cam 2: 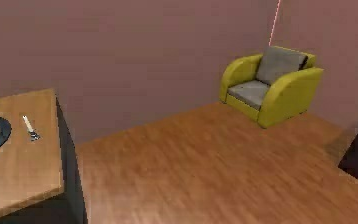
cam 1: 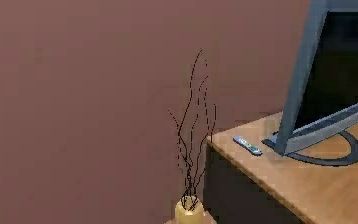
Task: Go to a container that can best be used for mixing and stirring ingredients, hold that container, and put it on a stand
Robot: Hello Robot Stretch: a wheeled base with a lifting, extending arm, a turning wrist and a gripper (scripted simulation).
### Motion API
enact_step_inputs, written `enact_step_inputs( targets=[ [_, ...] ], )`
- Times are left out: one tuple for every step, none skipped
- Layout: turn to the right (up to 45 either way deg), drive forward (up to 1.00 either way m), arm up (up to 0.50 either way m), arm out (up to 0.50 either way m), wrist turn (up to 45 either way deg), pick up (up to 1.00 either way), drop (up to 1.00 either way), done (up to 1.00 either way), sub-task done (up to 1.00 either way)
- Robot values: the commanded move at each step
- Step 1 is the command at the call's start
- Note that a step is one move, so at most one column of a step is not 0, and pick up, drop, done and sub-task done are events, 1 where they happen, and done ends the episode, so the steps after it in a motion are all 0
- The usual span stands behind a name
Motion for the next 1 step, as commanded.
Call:
enact_step_inputs(
  targets=[
    [45.0, 0.00, 0.00, 0.00, 0.0, 0.00, 0.00, 0.00, 0.00]
  ],
)
